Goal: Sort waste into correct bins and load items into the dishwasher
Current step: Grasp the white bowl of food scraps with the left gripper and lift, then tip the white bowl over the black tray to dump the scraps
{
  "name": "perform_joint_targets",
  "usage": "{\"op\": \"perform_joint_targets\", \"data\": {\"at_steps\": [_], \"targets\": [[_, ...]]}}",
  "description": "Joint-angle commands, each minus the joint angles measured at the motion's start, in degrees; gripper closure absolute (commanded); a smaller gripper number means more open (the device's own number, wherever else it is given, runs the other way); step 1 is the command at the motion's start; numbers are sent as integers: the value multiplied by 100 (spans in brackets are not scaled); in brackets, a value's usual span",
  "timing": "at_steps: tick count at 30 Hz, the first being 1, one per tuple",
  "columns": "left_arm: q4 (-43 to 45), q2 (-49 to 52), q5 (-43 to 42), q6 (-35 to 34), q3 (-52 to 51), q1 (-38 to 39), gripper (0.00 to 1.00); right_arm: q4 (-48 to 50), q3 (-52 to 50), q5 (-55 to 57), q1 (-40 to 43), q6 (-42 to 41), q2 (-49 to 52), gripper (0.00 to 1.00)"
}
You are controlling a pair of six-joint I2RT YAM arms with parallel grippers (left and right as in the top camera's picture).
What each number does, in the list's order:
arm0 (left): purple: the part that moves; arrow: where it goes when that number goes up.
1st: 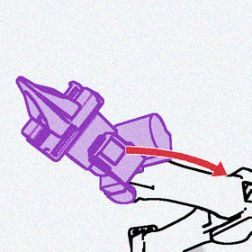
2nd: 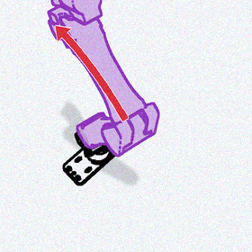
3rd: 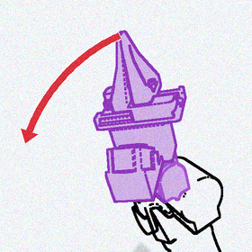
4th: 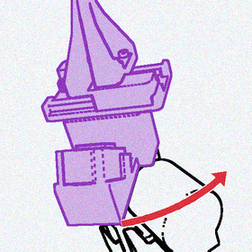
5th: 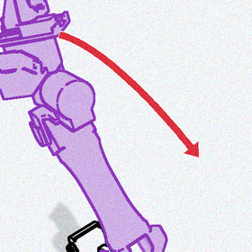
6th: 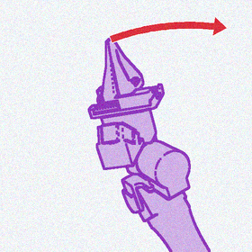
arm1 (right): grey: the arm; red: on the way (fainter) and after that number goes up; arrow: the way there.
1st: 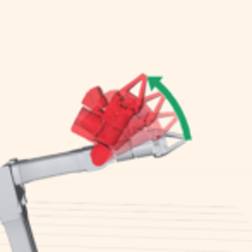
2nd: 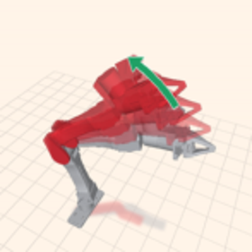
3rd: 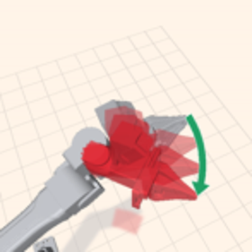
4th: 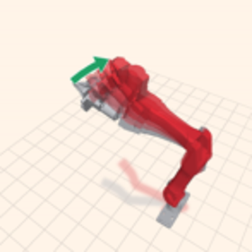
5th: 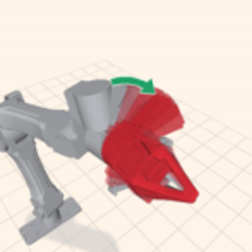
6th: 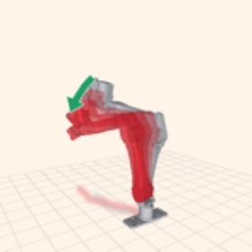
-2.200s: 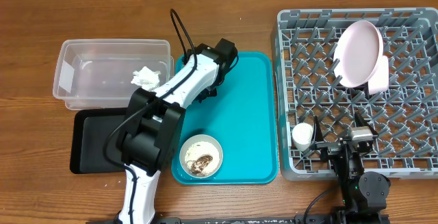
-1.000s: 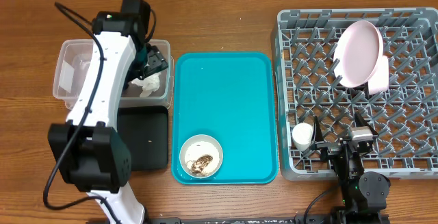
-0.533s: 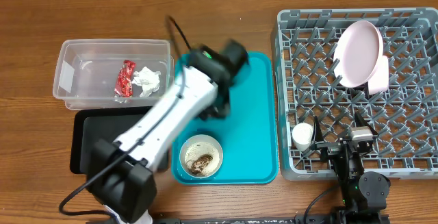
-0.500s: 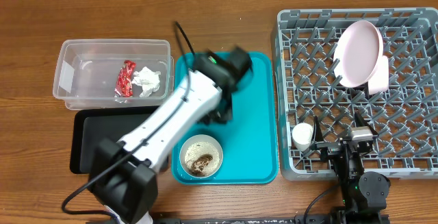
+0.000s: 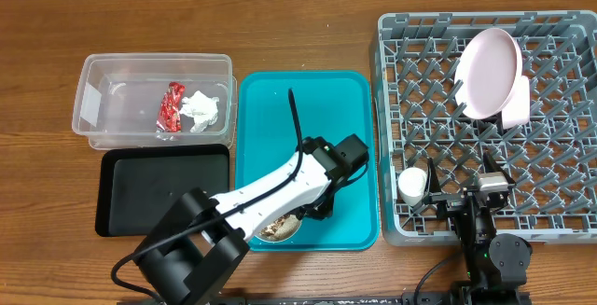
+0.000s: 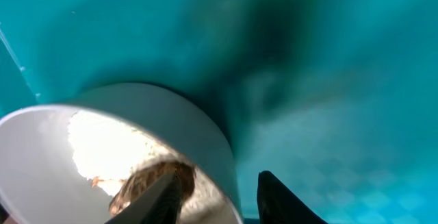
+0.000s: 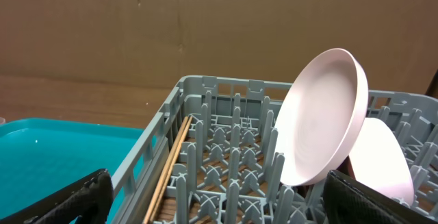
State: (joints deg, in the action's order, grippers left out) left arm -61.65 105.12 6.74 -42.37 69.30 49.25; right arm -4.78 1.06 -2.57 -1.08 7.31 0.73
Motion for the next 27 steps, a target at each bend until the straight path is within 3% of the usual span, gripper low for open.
{"op": "perform_joint_targets", "data": {"at_steps": [1,5,7,21,27], "targets": [[188,-72,181,4,-258,-15,64,22,-59,-2,42,-44,-57,0],[369,-72,319,120,-278,-17,81,22,-61,-2,42,-44,-57,0],[490,-72,378,291,-275,-22,96,22,-61,-2,42,-44,-57,0],[289,-101,756,444,39,-131,96,22,-61,-2,42,-44,-57,0],[197,-599,-225,522,240,-715,96,22,-61,-2,42,-44,-57,0]]}}
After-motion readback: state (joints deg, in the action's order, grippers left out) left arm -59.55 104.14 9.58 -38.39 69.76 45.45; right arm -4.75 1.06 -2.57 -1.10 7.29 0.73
